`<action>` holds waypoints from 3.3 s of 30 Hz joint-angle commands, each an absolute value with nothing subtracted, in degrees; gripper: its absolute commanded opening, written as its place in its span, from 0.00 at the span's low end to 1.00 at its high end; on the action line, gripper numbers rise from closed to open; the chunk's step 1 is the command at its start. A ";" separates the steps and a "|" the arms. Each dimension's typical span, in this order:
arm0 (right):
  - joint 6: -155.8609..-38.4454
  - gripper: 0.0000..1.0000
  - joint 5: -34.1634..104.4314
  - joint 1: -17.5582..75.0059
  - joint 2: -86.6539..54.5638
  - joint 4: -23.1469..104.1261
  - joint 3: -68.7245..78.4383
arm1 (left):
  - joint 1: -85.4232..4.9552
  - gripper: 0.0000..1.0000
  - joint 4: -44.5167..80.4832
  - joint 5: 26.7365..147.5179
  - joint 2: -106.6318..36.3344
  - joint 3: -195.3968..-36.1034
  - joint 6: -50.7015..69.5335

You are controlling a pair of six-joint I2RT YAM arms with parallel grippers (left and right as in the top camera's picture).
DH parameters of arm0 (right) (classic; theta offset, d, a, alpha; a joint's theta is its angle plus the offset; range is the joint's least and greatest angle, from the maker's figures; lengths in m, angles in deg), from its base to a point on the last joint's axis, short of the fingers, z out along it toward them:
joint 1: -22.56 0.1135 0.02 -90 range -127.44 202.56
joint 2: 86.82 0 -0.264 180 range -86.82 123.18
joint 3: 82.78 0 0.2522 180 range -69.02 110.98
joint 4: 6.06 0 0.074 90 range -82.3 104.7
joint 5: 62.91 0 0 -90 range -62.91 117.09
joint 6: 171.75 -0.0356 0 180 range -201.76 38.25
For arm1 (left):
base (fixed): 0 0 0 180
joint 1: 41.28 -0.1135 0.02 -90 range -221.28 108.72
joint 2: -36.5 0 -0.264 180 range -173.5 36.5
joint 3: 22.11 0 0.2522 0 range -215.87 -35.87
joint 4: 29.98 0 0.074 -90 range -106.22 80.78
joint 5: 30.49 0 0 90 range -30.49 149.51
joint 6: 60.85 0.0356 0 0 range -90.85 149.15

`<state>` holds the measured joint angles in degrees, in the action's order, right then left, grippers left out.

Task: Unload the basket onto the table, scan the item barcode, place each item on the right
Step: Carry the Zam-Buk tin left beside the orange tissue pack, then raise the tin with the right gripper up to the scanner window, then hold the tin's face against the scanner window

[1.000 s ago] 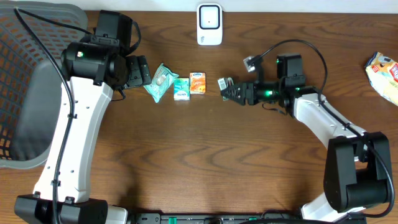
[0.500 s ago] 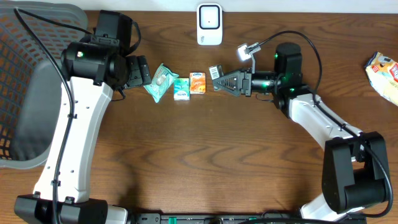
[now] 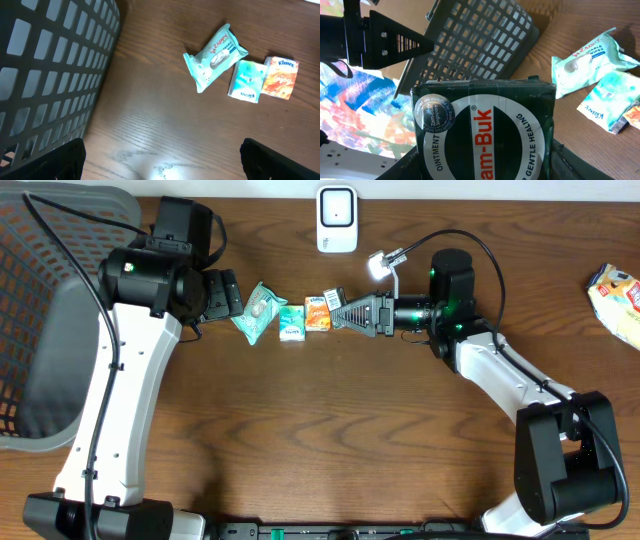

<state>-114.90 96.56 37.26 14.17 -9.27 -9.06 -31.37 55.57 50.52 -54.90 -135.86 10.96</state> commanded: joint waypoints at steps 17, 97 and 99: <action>-115.58 0.51 97.77 37.41 13.89 -9.46 -8.16 | -31.46 0.98 55.74 49.82 -54.81 -135.68 10.41; -58.62 0.41 6.93 45.30 38.74 20.65 40.47 | -31.46 0.98 55.59 49.82 -54.81 -135.68 10.43; -55.10 0.42 4.20 45.91 42.61 20.76 44.78 | -31.46 0.98 55.59 49.82 -54.81 -135.68 10.43</action>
<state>-62.71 10.10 44.97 38.26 20.41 39.25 -31.37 55.50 50.52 -54.90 -135.86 10.96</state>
